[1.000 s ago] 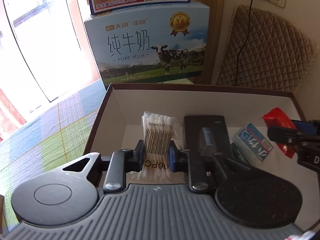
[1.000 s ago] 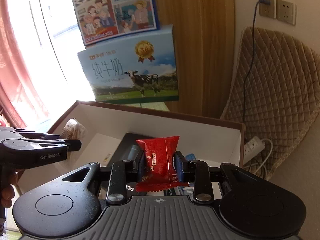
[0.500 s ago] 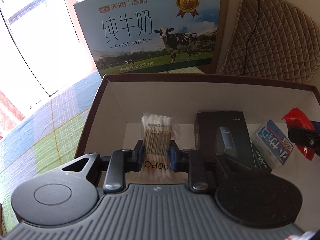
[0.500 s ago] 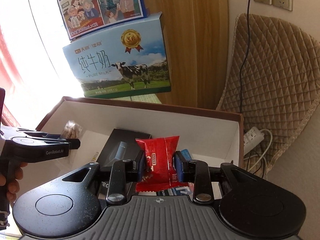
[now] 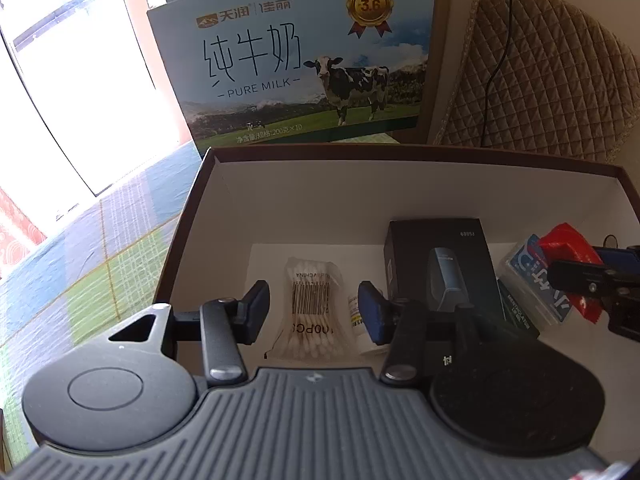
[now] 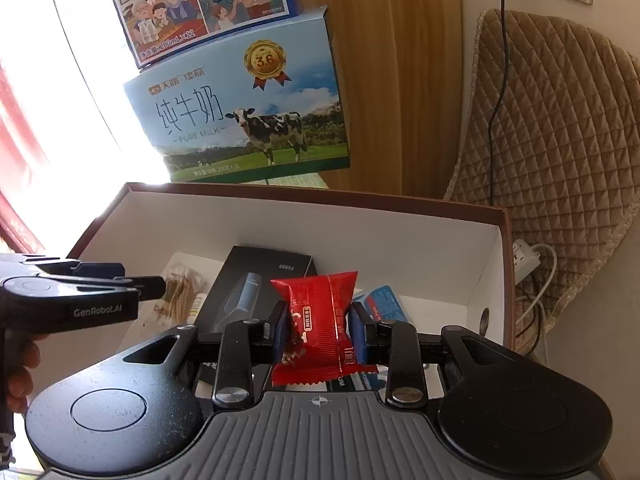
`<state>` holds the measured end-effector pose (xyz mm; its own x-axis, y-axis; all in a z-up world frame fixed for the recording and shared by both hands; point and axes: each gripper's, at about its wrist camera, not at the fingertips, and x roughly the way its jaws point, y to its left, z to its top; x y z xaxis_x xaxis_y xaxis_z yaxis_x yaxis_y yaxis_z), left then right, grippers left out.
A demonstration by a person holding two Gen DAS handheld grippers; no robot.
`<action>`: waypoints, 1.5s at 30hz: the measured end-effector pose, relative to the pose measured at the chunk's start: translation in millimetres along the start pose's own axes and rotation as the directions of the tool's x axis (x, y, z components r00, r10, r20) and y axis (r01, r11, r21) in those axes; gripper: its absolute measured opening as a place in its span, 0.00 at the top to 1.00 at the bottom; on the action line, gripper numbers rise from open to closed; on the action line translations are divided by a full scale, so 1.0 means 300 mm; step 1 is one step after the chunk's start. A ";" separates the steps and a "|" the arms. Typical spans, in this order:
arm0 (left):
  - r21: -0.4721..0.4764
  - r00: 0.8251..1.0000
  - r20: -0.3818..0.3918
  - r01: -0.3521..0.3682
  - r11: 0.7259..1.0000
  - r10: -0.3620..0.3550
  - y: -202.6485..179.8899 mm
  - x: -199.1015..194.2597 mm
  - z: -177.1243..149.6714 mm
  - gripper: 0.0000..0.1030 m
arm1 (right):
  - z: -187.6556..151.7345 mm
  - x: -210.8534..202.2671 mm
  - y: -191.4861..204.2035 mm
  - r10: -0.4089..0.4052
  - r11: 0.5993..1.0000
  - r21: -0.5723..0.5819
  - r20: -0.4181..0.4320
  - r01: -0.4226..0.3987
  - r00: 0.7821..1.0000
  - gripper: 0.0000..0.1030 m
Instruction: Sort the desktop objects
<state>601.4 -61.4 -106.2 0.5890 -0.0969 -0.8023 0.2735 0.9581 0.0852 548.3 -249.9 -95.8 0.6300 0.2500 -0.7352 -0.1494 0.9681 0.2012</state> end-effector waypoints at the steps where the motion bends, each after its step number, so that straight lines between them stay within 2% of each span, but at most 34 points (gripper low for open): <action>1: 0.002 1.000 0.002 -0.001 1.000 0.001 0.000 -0.005 -0.002 0.57 | 0.001 0.002 0.002 0.001 1.000 -0.001 0.002 -0.001 1.000 0.72; 3: 0.004 1.000 0.006 -0.006 1.000 0.006 0.001 -0.018 -0.004 0.57 | 0.001 0.002 0.004 0.007 1.000 0.000 0.012 -0.007 1.000 0.69; 5: 0.003 1.000 0.012 -0.006 1.000 0.006 0.003 -0.031 -0.006 0.56 | 0.003 0.000 0.005 0.012 1.000 0.008 0.019 -0.012 1.000 0.52; 6: 0.000 1.000 0.015 -0.006 1.000 0.006 0.004 -0.038 -0.006 0.54 | 0.003 -0.005 0.004 0.014 1.000 0.014 0.030 -0.014 0.999 0.35; 7: -0.002 1.000 0.016 -0.006 1.000 0.006 0.005 -0.045 -0.007 0.53 | 0.004 -0.012 0.006 0.012 1.000 0.017 0.046 -0.013 0.999 0.29; 11: -0.007 1.000 0.029 -0.009 1.000 0.010 0.007 -0.077 -0.013 0.48 | 0.008 -0.036 0.013 0.029 1.000 0.000 0.057 -0.029 0.998 0.28; 19: -0.035 0.998 0.063 0.000 0.999 0.002 0.008 -0.170 -0.047 0.34 | -0.013 -0.109 0.036 0.038 0.999 -0.036 0.070 -0.035 0.997 0.10; 27: -0.063 0.995 0.096 0.010 0.998 -0.003 0.008 -0.289 -0.113 0.27 | -0.045 -0.211 0.056 0.054 0.998 -0.038 0.099 -0.051 0.994 0.03; 32: -0.085 0.993 0.122 0.010 0.996 0.001 0.007 -0.373 -0.152 0.23 | -0.066 -0.286 0.067 0.052 0.998 -0.050 0.123 -0.046 0.991 0.02; 35: -0.101 0.990 0.138 0.001 0.995 0.013 0.007 -0.425 -0.178 0.17 | -0.083 -0.330 0.072 0.049 0.998 -0.055 0.136 -0.042 0.989 0.02; 41: -0.124 0.985 0.173 0.000 0.992 0.021 0.011 -0.531 -0.238 0.15 | -0.126 -0.414 0.086 0.026 0.997 -0.081 0.161 -0.013 0.987 0.02; 45: -0.140 0.980 0.194 -0.017 0.990 0.044 0.010 -0.595 -0.282 0.08 | -0.160 -0.472 0.096 0.024 0.995 -0.097 0.177 -0.007 0.984 0.02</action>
<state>432.9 -18.3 -12.6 0.7372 -0.1049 -0.6675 0.1545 0.9879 0.0154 418.1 -256.6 -17.0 0.7512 0.2666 -0.6038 -0.2270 0.9633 0.1429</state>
